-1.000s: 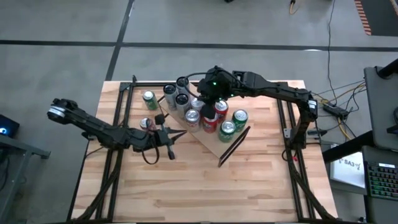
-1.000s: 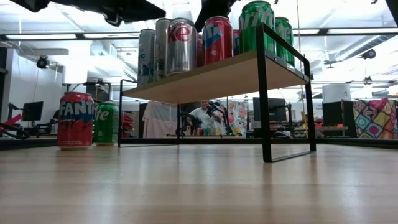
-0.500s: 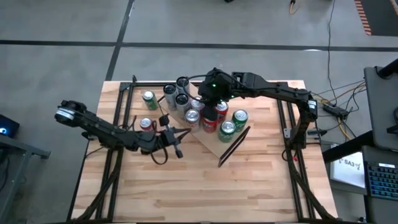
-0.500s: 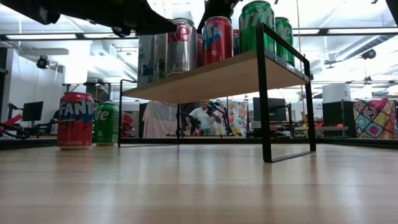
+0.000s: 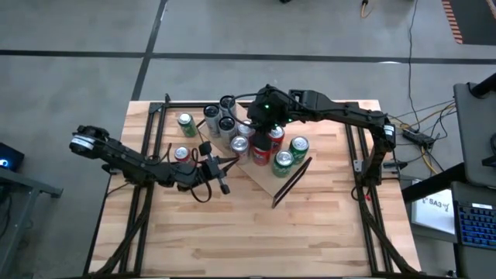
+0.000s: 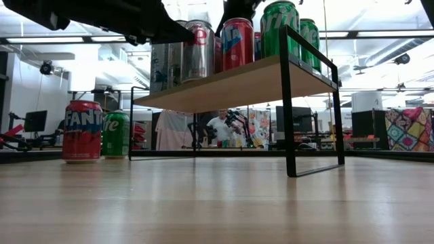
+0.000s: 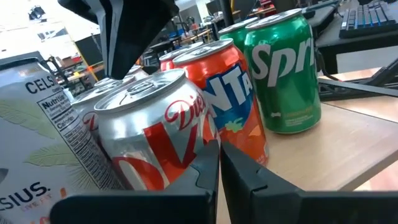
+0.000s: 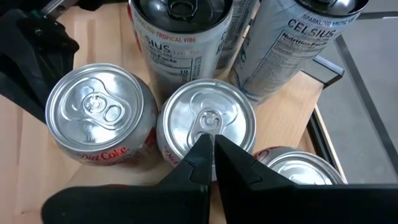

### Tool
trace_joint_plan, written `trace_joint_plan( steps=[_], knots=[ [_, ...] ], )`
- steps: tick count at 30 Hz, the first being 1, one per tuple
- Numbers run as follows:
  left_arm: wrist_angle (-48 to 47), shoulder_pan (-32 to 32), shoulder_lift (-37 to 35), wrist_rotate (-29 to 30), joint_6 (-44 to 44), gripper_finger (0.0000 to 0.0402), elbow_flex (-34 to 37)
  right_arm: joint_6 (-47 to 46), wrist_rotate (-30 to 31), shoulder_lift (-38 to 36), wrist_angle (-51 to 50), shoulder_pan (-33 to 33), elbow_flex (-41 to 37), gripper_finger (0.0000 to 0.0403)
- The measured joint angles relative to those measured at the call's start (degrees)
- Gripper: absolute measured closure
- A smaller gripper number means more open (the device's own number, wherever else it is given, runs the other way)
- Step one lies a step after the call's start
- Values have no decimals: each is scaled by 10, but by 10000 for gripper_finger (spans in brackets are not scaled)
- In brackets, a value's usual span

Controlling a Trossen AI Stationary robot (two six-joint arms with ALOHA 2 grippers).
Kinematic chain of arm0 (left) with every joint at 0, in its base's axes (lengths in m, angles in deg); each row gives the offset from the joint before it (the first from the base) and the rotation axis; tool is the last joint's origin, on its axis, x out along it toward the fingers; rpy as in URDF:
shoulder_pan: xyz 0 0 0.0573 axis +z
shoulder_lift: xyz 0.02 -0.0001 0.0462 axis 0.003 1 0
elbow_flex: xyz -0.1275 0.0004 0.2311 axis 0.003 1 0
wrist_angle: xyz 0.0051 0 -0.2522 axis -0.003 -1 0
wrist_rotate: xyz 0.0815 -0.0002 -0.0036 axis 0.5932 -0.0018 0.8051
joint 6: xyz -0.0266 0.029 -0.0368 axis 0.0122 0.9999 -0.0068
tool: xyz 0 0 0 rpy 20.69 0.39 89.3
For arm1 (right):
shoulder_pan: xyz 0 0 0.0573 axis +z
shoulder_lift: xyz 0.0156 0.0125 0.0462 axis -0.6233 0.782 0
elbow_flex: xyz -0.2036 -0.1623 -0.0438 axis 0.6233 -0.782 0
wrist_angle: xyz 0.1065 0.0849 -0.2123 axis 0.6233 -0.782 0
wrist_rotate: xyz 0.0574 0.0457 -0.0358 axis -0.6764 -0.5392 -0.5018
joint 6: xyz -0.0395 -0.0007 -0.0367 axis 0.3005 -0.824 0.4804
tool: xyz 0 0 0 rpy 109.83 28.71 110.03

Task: Place canned beverage on shelf
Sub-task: Put the silver soda can on the shelf aligned with the other silver soda can

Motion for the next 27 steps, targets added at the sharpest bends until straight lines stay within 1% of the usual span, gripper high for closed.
trace_joint_plan(
  steps=[4,8,10,18,27],
  knots=[
    [0,0,-1,3,0,401,0,0,0,0,-7,1,0,394],
    [-1,-2,-2,43,0,401,0,4,0,-1,-12,0,0,394],
    [-1,-6,-3,53,4,401,0,6,0,-1,-15,0,0,394],
    [-1,-23,-12,57,23,401,0,25,0,-2,-17,2,9,394],
    [0,-27,-18,57,31,402,0,69,0,5,72,-13,15,394]
  ],
)
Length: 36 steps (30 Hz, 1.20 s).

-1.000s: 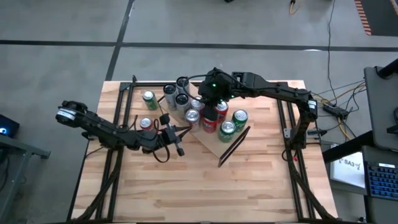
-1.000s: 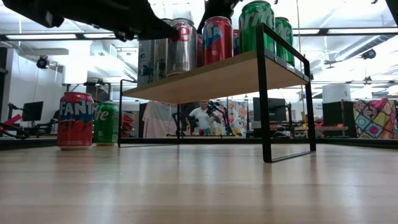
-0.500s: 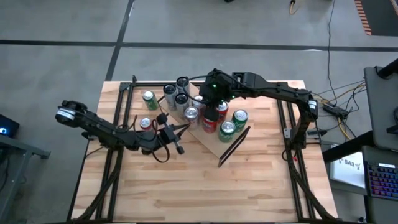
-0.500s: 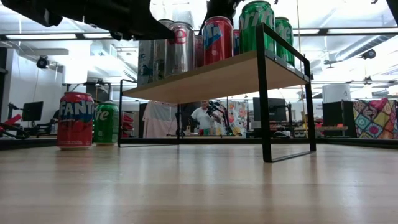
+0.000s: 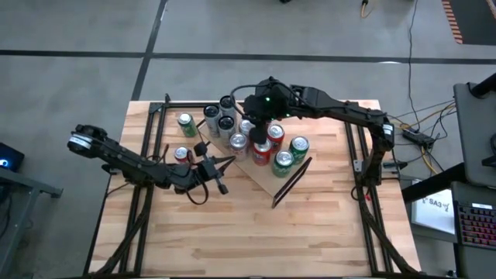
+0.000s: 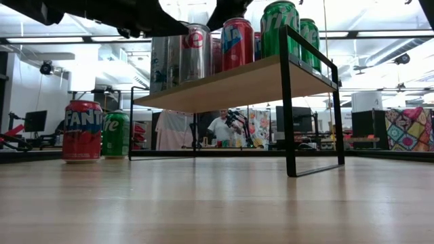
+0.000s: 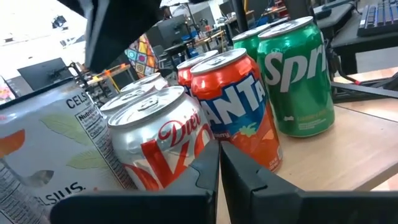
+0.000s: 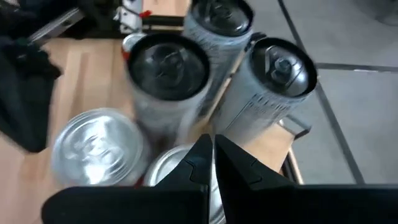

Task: Place canned beverage on shelf
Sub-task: Put the silver soda can on the shelf aligned with the other silver soda can

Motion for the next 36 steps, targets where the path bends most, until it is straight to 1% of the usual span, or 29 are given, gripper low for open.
trace_joint_plan(
  steps=[7,17,36],
  knots=[
    [-2,-8,-20,-1,17,401,0,1,1,6,25,-13,-9,394],
    [-26,-19,-65,-1,31,401,1,-22,-1,6,5,-4,-30,394],
    [-31,-23,-71,-1,32,402,1,-30,0,2,-21,17,-34,394]
  ],
)
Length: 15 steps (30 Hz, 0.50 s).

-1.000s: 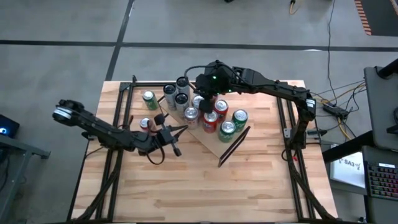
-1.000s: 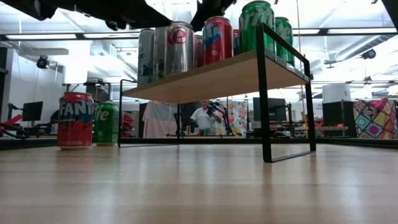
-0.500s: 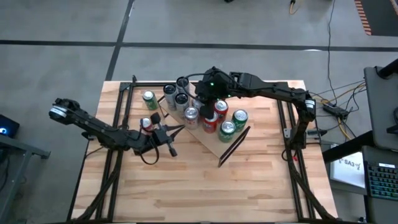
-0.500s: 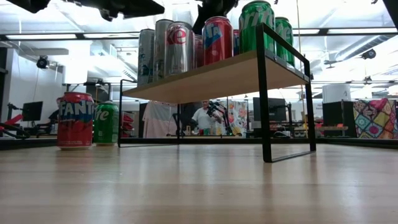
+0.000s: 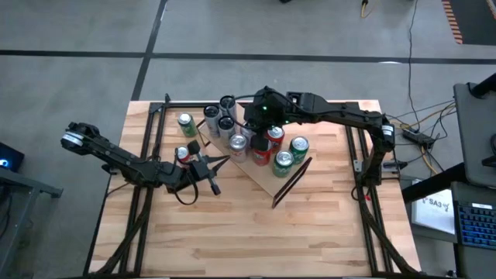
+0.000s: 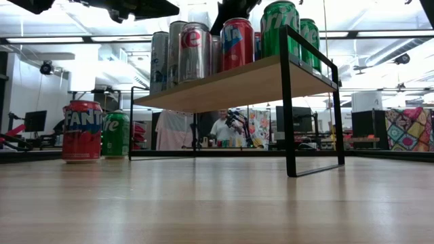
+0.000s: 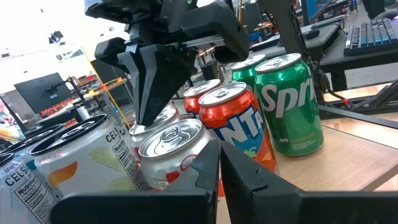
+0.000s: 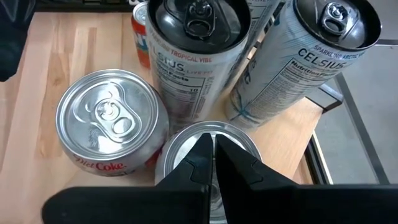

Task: Place canned beverage on shelf
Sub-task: Put the silver soda can on the shelf aligned with the other silver soda can

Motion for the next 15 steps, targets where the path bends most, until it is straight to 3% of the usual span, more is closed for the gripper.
trace_joint_plan(
  steps=[15],
  knots=[
    [0,0,0,0,0,402,0,-9,9,-18,-20,0,49,394]
  ],
)
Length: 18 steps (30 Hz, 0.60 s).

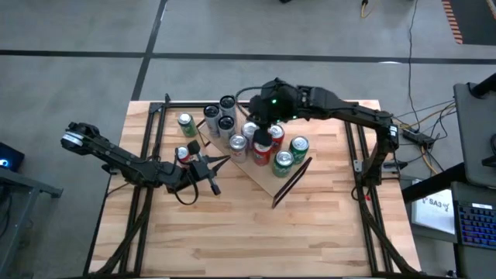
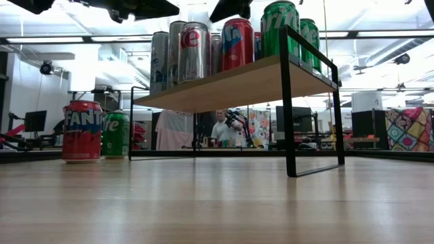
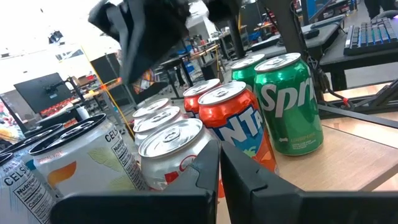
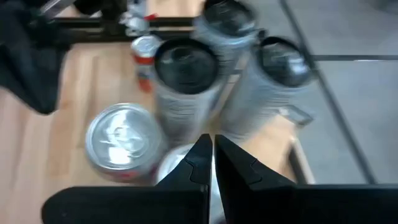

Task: Place canned beverage on shelf
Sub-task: Put the silver soda can on the shelf aligned with the other silver soda can

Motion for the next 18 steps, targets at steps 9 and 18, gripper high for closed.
trace_joint_plan(
  steps=[9,18],
  knots=[
    [0,-1,-1,0,9,402,0,16,71,-2,-31,-41,18,394],
    [-22,-18,-74,1,103,401,-20,-8,64,-44,-50,-24,19,394]
  ],
)
